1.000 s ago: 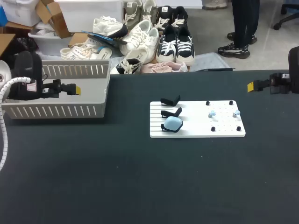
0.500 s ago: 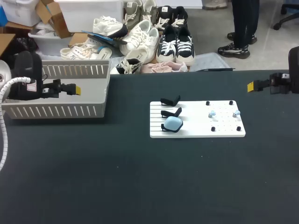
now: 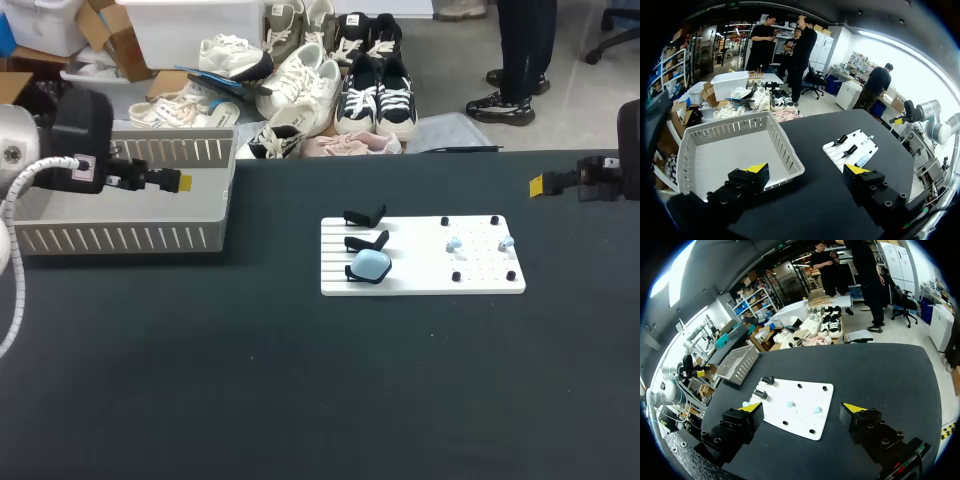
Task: Pick up each earbud case from the left stands, insert the matching earbuds, close the lid, and place the case in the box.
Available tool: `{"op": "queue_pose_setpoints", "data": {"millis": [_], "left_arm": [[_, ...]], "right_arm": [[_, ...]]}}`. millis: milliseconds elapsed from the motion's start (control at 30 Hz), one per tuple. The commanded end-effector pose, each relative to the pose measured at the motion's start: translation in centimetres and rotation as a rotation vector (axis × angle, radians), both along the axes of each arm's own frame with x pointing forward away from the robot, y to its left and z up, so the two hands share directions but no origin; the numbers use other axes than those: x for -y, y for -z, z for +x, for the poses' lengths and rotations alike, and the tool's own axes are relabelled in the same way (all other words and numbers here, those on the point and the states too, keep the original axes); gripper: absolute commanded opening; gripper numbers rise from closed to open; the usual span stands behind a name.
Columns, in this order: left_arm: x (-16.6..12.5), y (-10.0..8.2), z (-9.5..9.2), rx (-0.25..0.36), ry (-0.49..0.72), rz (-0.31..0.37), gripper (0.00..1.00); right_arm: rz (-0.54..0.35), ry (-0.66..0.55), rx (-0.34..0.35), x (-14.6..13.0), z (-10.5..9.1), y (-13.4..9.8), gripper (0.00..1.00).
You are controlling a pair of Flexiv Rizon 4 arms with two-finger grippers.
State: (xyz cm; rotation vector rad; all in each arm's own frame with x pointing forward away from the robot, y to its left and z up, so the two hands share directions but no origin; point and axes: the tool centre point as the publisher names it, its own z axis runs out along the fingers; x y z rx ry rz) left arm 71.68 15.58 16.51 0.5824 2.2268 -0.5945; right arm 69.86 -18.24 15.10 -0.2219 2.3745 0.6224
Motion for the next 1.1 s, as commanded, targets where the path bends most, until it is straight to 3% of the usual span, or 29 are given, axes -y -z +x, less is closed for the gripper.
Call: {"op": "queue_pose_setpoints", "data": {"millis": [33, 133, 267, 400, 633, 800, 1100], "left_arm": [[1.2, 1.1, 0.7, 0.083, 0.195, -0.047, 1.00], [2.2, 1.0, 0.5, 0.148, 0.295, -0.047, 1.00], [3.7, 0.7, 0.0, 0.178, 0.406, 0.006, 1.00], [5.5, 0.5, -0.3, 0.215, 0.502, -0.009, 1.00], [8.7, 1.6, -1.3, 0.303, 0.643, 0.017, 1.00], [10.4, 2.7, -1.6, 0.341, 0.675, 0.023, 1.00], [13.1, 4.2, -1.9, 0.352, 0.744, 0.034, 1.00]], "right_arm": [[0.004, -0.006, 0.000, 0.2, 0.0, 0.1, 1.00], [0.004, -0.006, 0.000, 0.2, 0.0, 0.1, 1.00], [0.004, -0.006, 0.000, 0.2, 0.0, 0.1, 1.00], [0.004, -0.006, 0.000, 0.2, 0.0, 0.1, 1.00], [0.004, -0.006, 0.000, 0.2, 0.0, 0.1, 1.00], [0.004, -0.006, 0.000, 0.2, 0.0, 0.1, 1.00], [0.004, -0.006, 0.000, 0.2, 0.0, 0.1, 1.00]]}}
